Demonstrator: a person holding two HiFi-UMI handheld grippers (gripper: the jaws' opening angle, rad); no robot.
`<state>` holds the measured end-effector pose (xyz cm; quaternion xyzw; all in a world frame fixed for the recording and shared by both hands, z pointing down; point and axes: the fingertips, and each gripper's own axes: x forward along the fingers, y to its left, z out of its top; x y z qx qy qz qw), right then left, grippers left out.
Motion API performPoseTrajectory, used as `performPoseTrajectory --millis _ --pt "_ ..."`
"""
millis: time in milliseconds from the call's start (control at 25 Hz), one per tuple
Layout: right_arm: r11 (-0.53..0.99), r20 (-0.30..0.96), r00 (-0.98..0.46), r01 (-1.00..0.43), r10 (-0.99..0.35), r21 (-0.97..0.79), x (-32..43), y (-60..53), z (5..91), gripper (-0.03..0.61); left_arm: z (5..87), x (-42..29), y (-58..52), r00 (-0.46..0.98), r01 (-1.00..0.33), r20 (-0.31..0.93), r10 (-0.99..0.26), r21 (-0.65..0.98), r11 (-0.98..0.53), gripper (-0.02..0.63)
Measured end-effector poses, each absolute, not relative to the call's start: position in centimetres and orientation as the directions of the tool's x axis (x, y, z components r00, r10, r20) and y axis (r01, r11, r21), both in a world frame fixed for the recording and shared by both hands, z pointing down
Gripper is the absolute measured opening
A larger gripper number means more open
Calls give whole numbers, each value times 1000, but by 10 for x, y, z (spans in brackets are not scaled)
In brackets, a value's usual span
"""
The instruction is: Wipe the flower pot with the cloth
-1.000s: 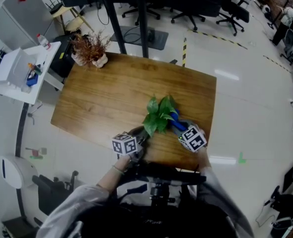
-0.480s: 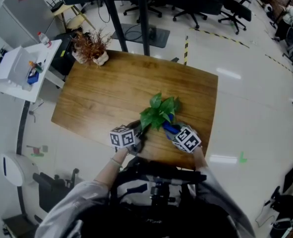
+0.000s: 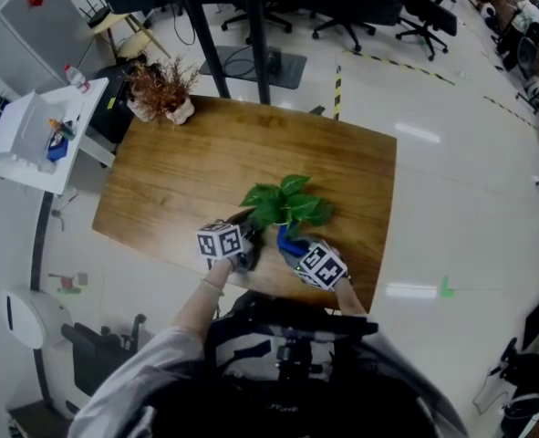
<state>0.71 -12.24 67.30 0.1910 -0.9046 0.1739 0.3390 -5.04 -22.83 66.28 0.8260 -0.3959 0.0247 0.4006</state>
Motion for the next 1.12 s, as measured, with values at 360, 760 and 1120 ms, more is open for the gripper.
performPoseTrajectory --millis 360,760,1120 --pt "777 701 -616 -613 -359 -141 89 -136 674 60 654 -45 -202 674 -675 339 -656 644 -361 5" --pt "862 716 -595 -507 -364 16 102 -217 663 60 655 -35 -197 690 -659 339 -639 659 -362 5" --pt "915 693 -666 -402 -274 -25 64 -193 663 60 657 -40 -215 687 -672 360 -631 644 -365 5"
